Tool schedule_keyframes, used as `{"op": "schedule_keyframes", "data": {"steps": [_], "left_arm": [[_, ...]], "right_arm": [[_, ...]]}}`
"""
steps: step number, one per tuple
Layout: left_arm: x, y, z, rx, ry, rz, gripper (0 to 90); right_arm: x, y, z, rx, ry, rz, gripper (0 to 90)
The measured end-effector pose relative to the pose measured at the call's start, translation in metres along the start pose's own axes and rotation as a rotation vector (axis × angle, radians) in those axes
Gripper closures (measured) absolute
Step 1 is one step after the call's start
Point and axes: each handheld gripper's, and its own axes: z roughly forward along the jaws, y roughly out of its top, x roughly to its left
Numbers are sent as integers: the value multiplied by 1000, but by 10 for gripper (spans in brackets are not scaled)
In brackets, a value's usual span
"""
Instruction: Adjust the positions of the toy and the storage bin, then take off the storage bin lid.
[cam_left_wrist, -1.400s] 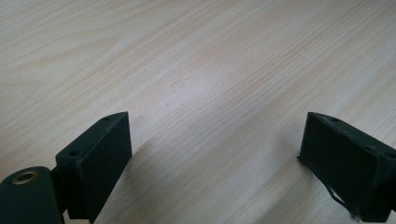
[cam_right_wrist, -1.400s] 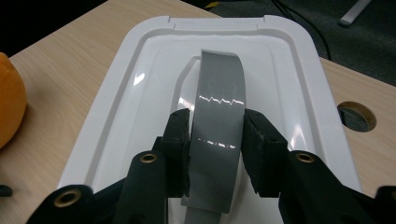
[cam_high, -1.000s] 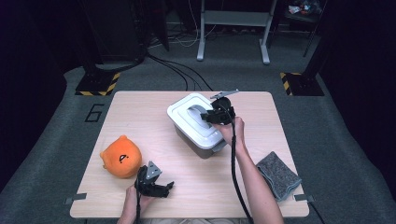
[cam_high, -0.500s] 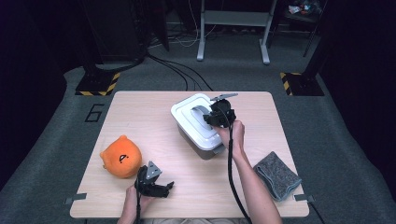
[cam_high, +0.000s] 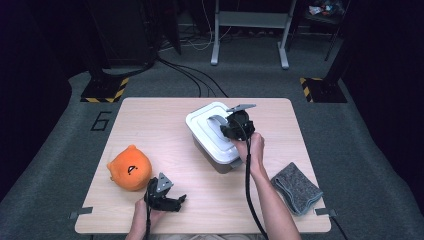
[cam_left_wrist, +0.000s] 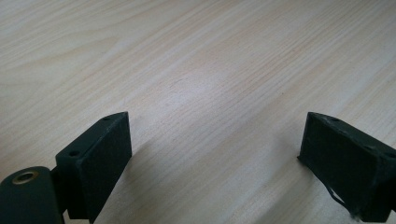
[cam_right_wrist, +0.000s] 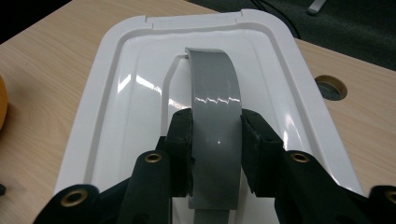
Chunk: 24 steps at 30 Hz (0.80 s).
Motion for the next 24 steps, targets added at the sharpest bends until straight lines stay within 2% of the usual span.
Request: {"op": "schedule_keyframes", "data": {"steps": [9,12,15,24], "left_arm": [[0,0,0,0,3,-1,87],[0,0,0,0,1,1,87],[0,0,0,1,2,0,87],[0,0,0,1,2,-2,87]], "right_arm": [[-1,0,-2,-10,4,-22,664],[2,2,-5,-27,-4,-16,664],[0,4,-8,-42,2,-32,665],[-7,10,-21,-74,-2,-19,664]]}}
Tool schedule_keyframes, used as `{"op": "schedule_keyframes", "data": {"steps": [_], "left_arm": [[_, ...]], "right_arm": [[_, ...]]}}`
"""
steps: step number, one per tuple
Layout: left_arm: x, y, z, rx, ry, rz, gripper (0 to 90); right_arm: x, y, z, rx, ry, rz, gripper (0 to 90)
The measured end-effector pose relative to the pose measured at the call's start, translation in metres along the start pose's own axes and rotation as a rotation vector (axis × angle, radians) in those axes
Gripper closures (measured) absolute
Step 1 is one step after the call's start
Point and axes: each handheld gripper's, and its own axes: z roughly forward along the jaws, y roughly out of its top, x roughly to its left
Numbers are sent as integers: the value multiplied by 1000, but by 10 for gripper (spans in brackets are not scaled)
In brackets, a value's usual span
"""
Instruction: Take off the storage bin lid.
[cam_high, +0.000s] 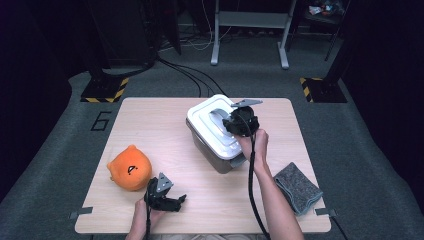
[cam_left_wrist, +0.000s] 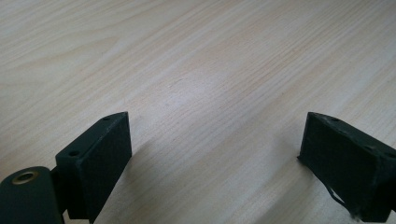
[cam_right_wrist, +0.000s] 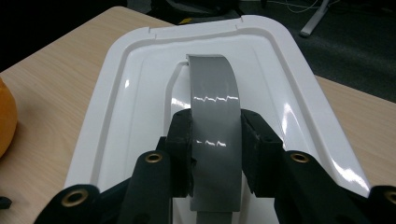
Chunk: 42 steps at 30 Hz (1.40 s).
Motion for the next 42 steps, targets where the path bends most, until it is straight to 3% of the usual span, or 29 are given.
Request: {"op": "schedule_keyframes", "data": {"steps": [24,42], "left_arm": [[1,0,1,0,-10,-11,87],[2,0,1,3,-10,-14,87]], "right_arm": [[-40,9,-23,-56,-52,47,664],[-84,0,-36,-84,-130,119,664]]}}
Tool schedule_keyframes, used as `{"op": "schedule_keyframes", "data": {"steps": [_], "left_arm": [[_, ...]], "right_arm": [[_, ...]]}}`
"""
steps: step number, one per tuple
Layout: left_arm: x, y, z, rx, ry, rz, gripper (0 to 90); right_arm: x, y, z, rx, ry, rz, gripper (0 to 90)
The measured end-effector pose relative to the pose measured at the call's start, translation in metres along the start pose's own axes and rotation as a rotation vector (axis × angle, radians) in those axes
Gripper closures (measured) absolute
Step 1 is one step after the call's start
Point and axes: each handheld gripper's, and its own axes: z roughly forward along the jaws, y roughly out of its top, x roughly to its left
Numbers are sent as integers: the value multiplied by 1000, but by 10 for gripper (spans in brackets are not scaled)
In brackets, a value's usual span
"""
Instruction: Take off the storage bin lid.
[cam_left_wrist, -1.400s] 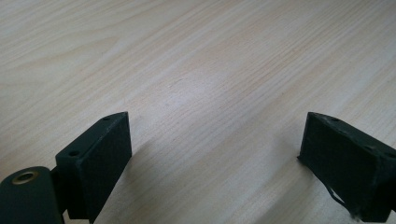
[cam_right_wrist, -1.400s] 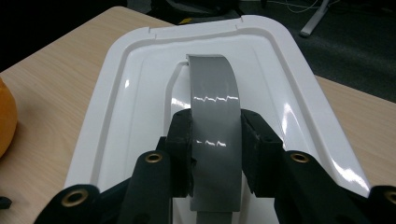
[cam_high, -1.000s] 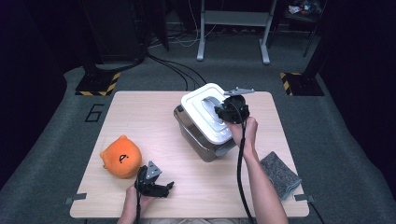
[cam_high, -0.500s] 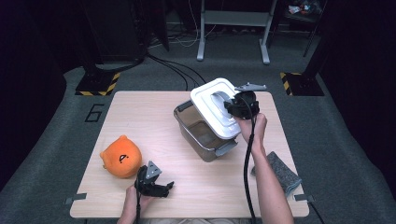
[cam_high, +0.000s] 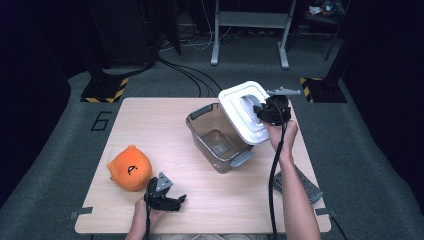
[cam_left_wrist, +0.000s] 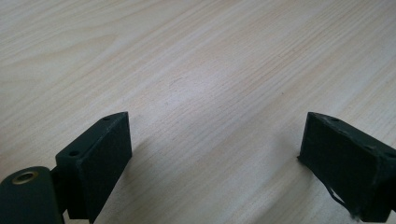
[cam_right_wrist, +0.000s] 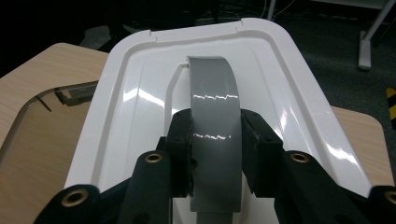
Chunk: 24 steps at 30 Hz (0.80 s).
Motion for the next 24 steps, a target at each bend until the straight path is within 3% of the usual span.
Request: {"op": "schedule_keyframes", "data": {"steps": [24], "left_arm": [[0,0,0,-2,-1,0,87]], "right_arm": [[-51,-13,-5,-18,-112,99,664]]}}
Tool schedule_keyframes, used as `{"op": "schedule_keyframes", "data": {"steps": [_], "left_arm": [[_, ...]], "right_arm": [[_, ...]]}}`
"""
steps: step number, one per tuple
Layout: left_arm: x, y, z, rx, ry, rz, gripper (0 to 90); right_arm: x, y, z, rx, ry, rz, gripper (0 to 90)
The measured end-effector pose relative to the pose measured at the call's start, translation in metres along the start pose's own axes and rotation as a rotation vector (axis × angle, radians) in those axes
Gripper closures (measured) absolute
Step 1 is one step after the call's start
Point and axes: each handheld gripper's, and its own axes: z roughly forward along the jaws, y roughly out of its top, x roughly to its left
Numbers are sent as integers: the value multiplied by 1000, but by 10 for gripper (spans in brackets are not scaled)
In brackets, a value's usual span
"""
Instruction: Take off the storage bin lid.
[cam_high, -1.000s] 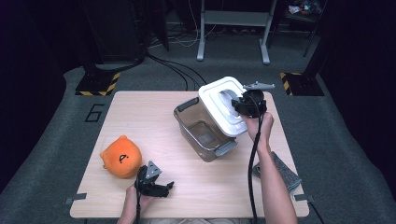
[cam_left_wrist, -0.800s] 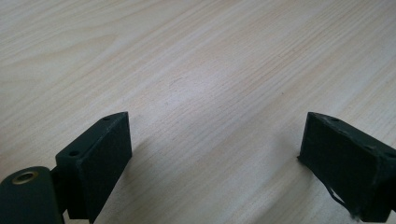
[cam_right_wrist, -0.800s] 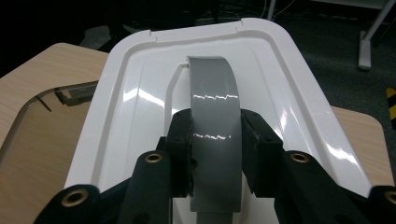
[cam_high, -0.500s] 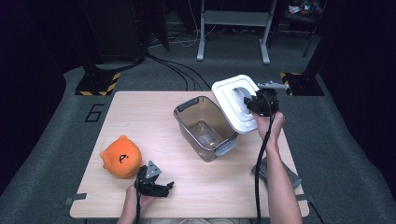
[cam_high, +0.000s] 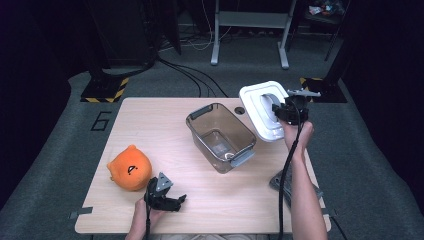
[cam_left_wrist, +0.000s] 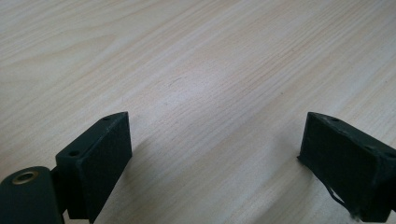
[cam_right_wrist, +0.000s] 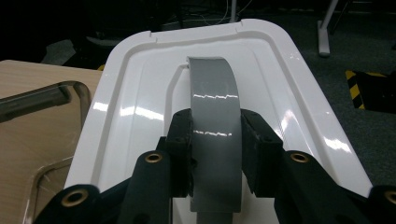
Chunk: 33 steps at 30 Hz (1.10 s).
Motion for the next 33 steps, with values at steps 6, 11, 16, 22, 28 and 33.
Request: {"op": "schedule_keyframes", "data": {"steps": [6,11,16,22,28,33], "left_arm": [[0,0,0,0,1,2,87],[0,0,0,-2,0,4,87],[0,0,0,-1,0,6,87],[0,0,0,0,-1,9,87],[0,0,0,-4,1,7,87],[0,0,0,-4,-1,8,87]], "right_arm": [[-11,-3,2,3,-22,29,664],[-17,-7,5,0,-57,37,664],[-22,-16,13,9,-97,56,663],[-29,-29,27,32,-136,92,664],[-34,-41,39,45,-167,114,663],[-34,-51,49,62,-188,126,663]]}}
